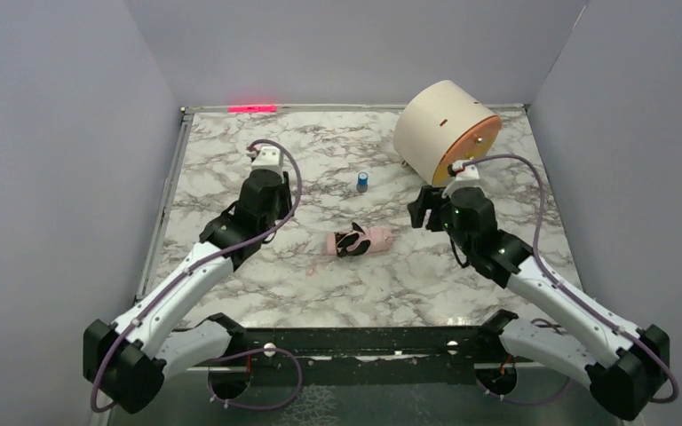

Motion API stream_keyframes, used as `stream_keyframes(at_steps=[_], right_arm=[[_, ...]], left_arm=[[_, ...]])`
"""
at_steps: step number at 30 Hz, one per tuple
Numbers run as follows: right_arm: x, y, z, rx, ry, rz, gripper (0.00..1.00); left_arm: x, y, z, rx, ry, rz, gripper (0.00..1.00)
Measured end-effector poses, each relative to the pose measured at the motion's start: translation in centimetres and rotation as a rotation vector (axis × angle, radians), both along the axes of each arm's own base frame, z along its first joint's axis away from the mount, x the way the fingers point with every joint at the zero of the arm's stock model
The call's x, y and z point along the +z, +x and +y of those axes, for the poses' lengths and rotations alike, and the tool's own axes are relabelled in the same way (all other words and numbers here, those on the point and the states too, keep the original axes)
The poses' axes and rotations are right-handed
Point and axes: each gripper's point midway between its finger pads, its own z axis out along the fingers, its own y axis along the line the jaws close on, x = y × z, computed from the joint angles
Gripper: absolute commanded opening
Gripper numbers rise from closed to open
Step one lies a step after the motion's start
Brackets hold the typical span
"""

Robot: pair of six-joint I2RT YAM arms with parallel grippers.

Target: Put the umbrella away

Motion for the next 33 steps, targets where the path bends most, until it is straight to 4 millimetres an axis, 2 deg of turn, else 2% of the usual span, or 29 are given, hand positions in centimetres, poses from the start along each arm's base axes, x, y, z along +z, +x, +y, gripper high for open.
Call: stream_keyframes(at_steps=[1, 2, 4, 5, 8, 10, 15, 18, 19, 24, 33], right_arm=[[0.1, -0.3, -0.2, 0.008, 0.0, -0.016, 0.83], [2.0, -0.8, -0.6, 0.01, 0.034, -0.069, 0.86], [4.1, -1.5, -1.0, 0.021, 0.073, -0.134, 0.96], [5.0, -1.9, -1.2, 0.027, 0.087, -0.163, 0.99], [7.0, -3.0, -1.9, 0.035, 0.124, -0.228, 1.0], [7.4, -3.5, -2.4, 0.032, 0.136, -0.251, 1.0], [6.4, -3.5, -4.4, -0.082, 0.139, -0.237, 1.0], [5.5, -3.1, -5.7, -0.178, 0.135, -0.208, 1.0], [5.2, -3.1, -6.1, -0.209, 0.132, -0.199, 1.0], [4.0, -2.7, -7.4, -0.303, 0.099, -0.169, 1.0], [4.1, -2.6, -7.9, -0.338, 0.099, -0.172, 1.0]], left_arm=[[0.8, -0.3, 0.3, 0.005, -0.011, -0.022, 0.58], [1.8, -0.8, 0.8, 0.007, -0.024, -0.058, 0.66], [3.0, -1.8, 1.5, 0.014, -0.053, -0.105, 0.74], [3.6, -2.5, 2.0, 0.019, -0.074, -0.137, 0.76], [4.1, -4.0, 3.0, 0.028, -0.113, -0.187, 0.8], [4.2, -4.9, 3.6, 0.034, -0.132, -0.212, 0.81], [4.0, -5.9, 5.4, 0.109, -0.164, -0.25, 0.87], [4.1, -6.1, 6.4, 0.163, -0.169, -0.267, 0.98], [4.2, -6.1, 6.7, 0.177, -0.168, -0.272, 0.99], [4.4, -6.6, 8.5, 0.262, -0.163, -0.294, 0.99], [3.8, -7.0, 10.3, 0.357, -0.123, -0.288, 0.99]])
